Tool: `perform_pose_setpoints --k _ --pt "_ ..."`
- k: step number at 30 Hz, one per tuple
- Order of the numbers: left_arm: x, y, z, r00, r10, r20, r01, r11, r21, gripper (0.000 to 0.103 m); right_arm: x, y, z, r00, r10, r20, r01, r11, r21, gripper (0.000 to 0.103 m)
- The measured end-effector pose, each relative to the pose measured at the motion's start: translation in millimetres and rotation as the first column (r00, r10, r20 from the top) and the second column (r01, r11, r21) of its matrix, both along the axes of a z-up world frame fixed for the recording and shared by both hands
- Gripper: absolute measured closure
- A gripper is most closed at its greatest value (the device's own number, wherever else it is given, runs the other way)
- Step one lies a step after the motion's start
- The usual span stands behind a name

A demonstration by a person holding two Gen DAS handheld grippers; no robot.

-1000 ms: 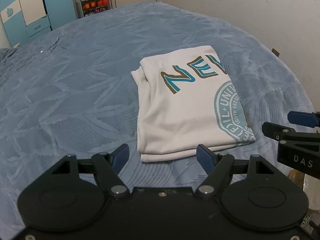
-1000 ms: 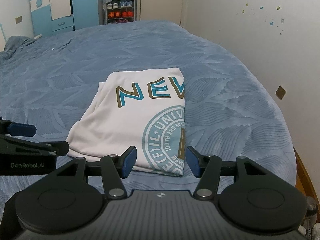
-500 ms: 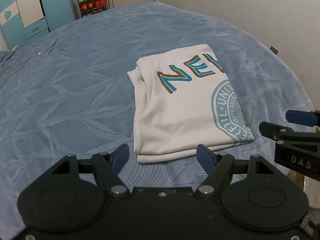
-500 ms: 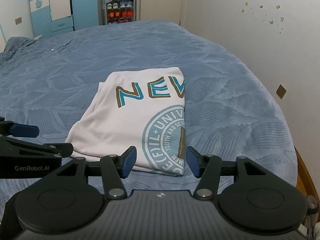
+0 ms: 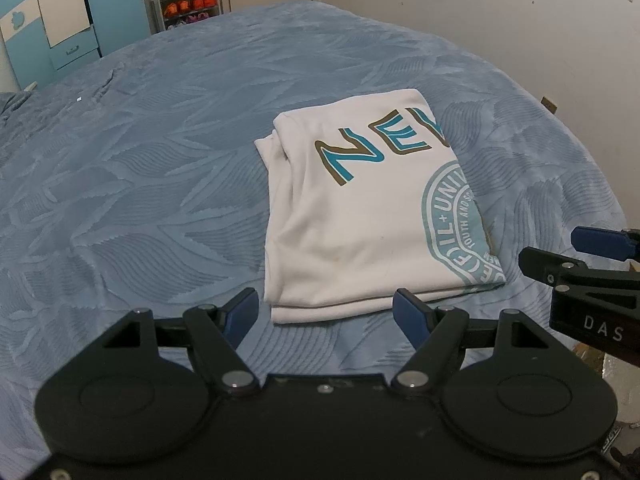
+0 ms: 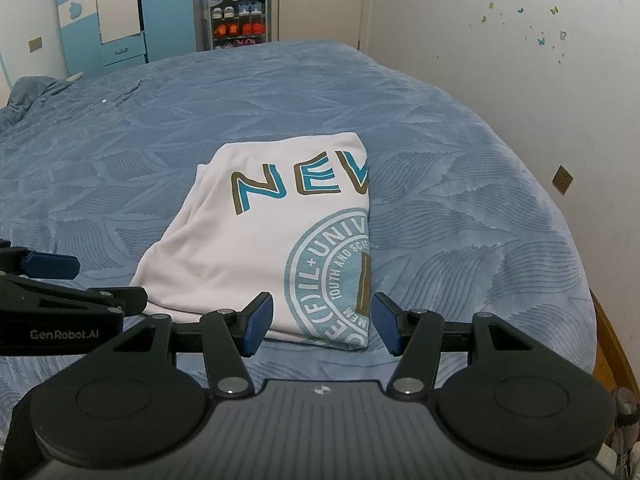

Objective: Fold small clothes

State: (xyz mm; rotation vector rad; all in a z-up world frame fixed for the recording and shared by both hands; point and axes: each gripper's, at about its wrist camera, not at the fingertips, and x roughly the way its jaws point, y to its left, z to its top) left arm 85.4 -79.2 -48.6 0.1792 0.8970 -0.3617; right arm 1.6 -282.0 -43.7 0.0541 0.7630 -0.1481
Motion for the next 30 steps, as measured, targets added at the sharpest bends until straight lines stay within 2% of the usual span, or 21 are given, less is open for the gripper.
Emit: perform_pose_setpoints --k 30 --pt "-1.9 -2.8 0.1 1.000 0.009 0.001 -0.009 1.000 0.003 0.027 -2.9 6.2 -0.3 1.000 0.018 -0.009 -0.018 1.000 0.004 0.036"
